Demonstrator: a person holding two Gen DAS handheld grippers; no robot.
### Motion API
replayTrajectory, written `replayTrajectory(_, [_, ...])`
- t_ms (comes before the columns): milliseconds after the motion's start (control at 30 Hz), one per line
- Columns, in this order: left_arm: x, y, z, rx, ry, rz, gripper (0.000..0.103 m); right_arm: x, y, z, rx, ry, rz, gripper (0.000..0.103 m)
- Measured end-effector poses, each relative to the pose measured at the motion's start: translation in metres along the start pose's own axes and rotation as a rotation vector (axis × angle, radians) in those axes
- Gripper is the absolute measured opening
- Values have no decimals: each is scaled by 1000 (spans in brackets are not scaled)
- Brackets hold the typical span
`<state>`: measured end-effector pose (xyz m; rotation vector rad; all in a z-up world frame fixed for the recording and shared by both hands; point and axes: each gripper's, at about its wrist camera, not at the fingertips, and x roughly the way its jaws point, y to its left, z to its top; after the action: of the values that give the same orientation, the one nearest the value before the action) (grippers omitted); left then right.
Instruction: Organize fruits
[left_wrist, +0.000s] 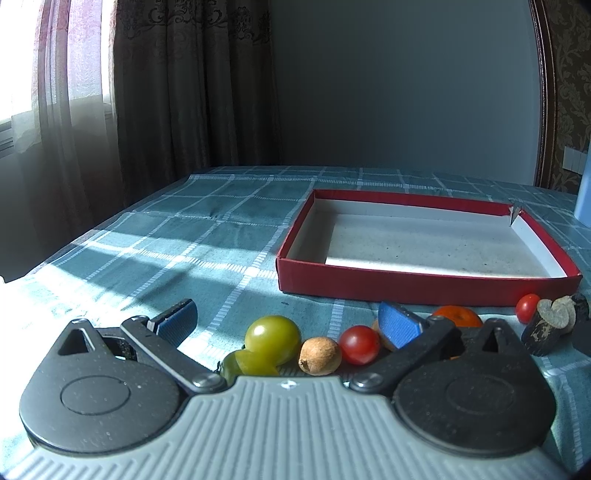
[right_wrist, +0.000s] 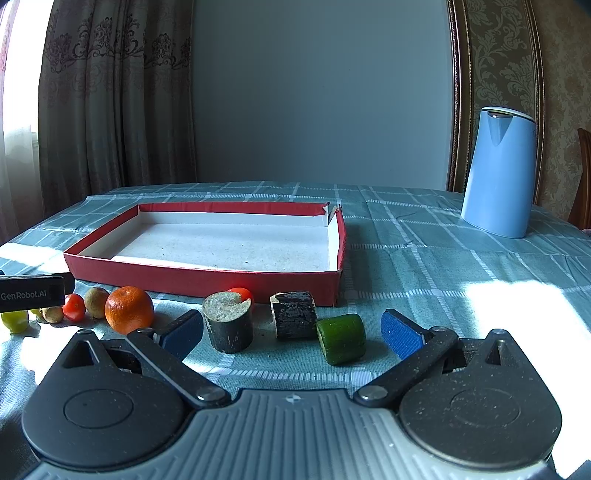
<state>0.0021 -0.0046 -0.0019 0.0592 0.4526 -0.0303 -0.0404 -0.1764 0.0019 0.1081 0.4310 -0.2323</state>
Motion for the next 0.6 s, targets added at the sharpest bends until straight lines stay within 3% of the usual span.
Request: replayTrajectory(600, [1, 1, 1, -8, -5, -20, 103, 0, 0, 0, 0, 1, 0, 103])
